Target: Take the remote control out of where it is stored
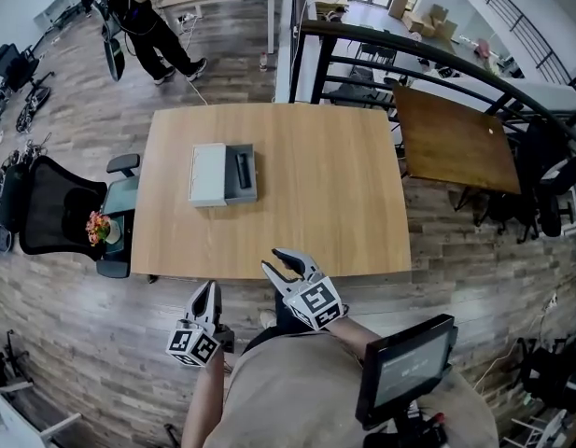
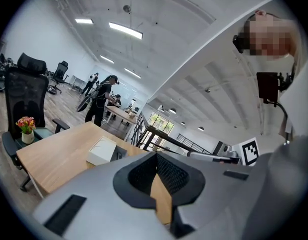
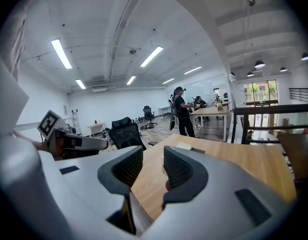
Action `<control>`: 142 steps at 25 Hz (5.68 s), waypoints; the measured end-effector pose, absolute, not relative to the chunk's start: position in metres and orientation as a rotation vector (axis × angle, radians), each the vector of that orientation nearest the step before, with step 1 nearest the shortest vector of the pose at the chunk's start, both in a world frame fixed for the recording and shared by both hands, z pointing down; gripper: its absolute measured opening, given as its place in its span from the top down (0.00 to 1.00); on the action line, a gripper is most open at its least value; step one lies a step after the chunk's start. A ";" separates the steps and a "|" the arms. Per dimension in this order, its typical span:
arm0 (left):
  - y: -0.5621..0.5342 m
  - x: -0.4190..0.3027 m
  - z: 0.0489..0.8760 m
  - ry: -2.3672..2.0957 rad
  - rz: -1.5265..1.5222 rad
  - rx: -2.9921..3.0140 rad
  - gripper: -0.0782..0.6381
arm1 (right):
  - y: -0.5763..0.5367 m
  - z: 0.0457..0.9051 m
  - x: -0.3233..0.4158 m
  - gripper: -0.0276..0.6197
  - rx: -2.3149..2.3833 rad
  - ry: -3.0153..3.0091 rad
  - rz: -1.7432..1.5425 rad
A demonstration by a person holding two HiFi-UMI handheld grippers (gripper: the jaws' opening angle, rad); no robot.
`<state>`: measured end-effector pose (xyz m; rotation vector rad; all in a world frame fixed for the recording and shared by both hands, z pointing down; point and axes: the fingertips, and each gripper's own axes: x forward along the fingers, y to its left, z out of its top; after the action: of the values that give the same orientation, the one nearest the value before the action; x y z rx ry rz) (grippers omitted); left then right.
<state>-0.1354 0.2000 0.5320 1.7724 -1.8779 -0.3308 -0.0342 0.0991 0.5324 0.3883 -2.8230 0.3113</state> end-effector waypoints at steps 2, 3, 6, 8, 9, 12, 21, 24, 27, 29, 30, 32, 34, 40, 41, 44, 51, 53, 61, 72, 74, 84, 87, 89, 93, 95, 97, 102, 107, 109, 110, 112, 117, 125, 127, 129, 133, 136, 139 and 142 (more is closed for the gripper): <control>0.188 -0.147 0.532 -1.893 -0.327 1.757 0.90 | 0.083 0.532 -0.044 0.75 0.375 -2.825 0.297; 0.180 -0.152 0.531 -1.899 -0.323 1.754 0.90 | 0.073 0.531 -0.049 0.75 0.373 -2.826 0.290; 0.157 -0.160 0.527 -1.905 -0.300 1.753 0.90 | 0.043 0.525 -0.060 0.75 0.377 -2.840 0.284; 0.142 -0.161 0.523 -1.907 -0.284 1.755 0.90 | 0.025 0.519 -0.063 0.75 0.381 -2.853 0.288; 0.134 -0.161 0.521 -1.909 -0.278 1.756 0.90 | 0.016 0.517 -0.064 0.75 0.383 -2.860 0.291; 0.108 -0.162 0.515 -1.918 -0.274 1.756 0.90 | -0.010 0.516 -0.068 0.75 0.385 -2.871 0.305; 0.055 -0.152 0.512 -1.848 -0.250 1.779 0.90 | -0.061 0.539 -0.075 0.75 0.384 -2.807 0.335; 0.043 -0.170 0.523 -1.821 -0.255 1.776 0.90 | -0.073 0.551 -0.089 0.75 0.401 -2.782 0.323; 0.034 -0.186 0.536 -1.779 -0.258 1.777 0.90 | -0.078 0.567 -0.102 0.75 0.399 -2.734 0.290; 0.028 -0.198 0.540 -1.746 -0.247 1.800 0.90 | -0.082 0.573 -0.111 0.75 0.407 -2.705 0.278; 0.024 -0.203 0.542 -1.729 -0.237 1.813 0.90 | -0.085 0.576 -0.115 0.75 0.417 -2.691 0.279; 0.017 -0.213 0.546 -1.693 -0.222 1.838 0.90 | -0.092 0.579 -0.123 0.75 0.447 -2.665 0.287; 0.011 -0.222 0.548 -1.663 -0.213 1.859 0.90 | -0.101 0.583 -0.133 0.75 0.482 -2.642 0.296; -0.004 -0.253 0.561 -1.613 -0.188 1.888 0.90 | -0.124 0.625 -0.162 0.75 0.535 -2.523 0.359; -0.005 -0.257 0.564 -1.607 -0.183 1.890 0.90 | -0.126 0.632 -0.166 0.75 0.537 -2.505 0.367; -0.010 -0.269 0.572 -1.586 -0.174 1.891 0.90 | -0.132 0.653 -0.179 0.75 0.540 -2.452 0.380; -0.011 -0.310 0.589 -1.591 -0.134 1.855 0.90 | -0.143 0.715 -0.217 0.75 0.569 -2.315 0.422; -0.012 -0.319 0.594 -1.598 -0.118 1.844 0.90 | -0.148 0.731 -0.223 0.75 0.586 -2.283 0.422; -0.018 -0.349 0.612 -1.577 -0.060 1.836 0.90 | -0.158 0.794 -0.238 0.75 0.638 -2.108 0.460; -0.026 -0.379 0.625 -1.509 0.014 1.878 0.90 | -0.162 0.877 -0.261 0.68 0.681 -1.900 0.563; -0.025 -0.381 0.629 -1.491 0.024 1.883 0.90 | -0.163 0.890 -0.262 0.67 0.708 -1.848 0.603; -0.011 -0.384 0.639 -1.441 0.026 1.907 0.90 | -0.176 0.924 -0.261 0.67 0.803 -1.683 0.590; -0.006 -0.386 0.642 -1.446 0.019 1.894 0.90 | -0.179 0.928 -0.260 0.67 0.817 -1.637 0.596; -0.001 -0.387 0.644 -1.450 0.017 1.888 0.90 | -0.180 0.928 -0.261 0.67 0.819 -1.626 0.604; 0.008 -0.388 0.647 -1.456 0.013 1.878 0.90 | -0.179 0.928 -0.260 0.67 0.825 -1.644 0.579; 0.012 -0.387 0.647 -1.459 0.009 1.874 0.90 | -0.178 0.927 -0.258 0.67 0.827 -1.658 0.546; 0.015 -0.386 0.647 -1.461 0.007 1.872 0.90 | -0.175 0.925 -0.260 0.67 0.813 -1.682 0.550; 0.022 -0.380 0.647 -1.450 0.019 1.881 0.90 | -0.176 0.917 -0.260 0.67 0.824 -1.718 0.547; 0.026 -0.375 0.643 -1.442 0.039 1.903 0.90 | -0.174 0.926 -0.266 0.52 0.867 -1.704 0.614; 0.029 -0.373 0.641 -1.447 0.041 1.904 0.90 | -0.174 0.929 -0.264 0.52 0.874 -1.689 0.662; 0.030 -0.372 0.640 -1.450 0.041 1.902 0.90 | -0.174 0.929 -0.264 0.53 0.870 -1.684 0.678; 0.034 -0.370 0.640 -1.455 0.042 1.895 0.90 | -0.174 0.929 -0.262 0.57 0.863 -1.675 0.703; 0.044 -0.364 0.641 -1.456 0.043 1.886 0.90 | -0.177 0.926 -0.259 0.69 0.838 -1.685 0.782; 0.051 -0.367 0.636 -1.482 0.041 1.888 0.90 | -0.176 0.909 -0.252 0.70 0.972 -1.750 1.147; 0.051 -0.369 0.635 -1.491 0.037 1.886 0.90 | -0.177 0.899 -0.251 0.71 0.992 -1.778 1.203; 0.051 -0.368 0.633 -1.497 0.034 1.888 0.90 | -0.178 0.886 -0.249 0.71 0.993 -1.821 1.209; 0.047 -0.364 0.632 -1.499 0.030 1.894 0.90 | -0.177 0.855 -0.246 0.73 0.978 -1.918 1.169; 0.044 -0.358 0.631 -1.493 0.031 1.905 0.90 | -0.173 0.840 -0.241 0.77 0.973 -1.949 1.123; 0.041 -0.348 0.630 -1.480 0.039 1.922 0.90 | -0.168 0.850 -0.233 0.77 0.940 -1.922 1.023; 0.037 -0.337 0.625 -1.470 0.047 1.938 0.90 | -0.166 0.866 -0.226 0.79 0.919 -1.886 1.015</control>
<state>-0.3373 0.0374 0.6253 1.9384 -1.4702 0.0473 -0.2259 -0.1657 0.8663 0.9193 -1.8865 1.0146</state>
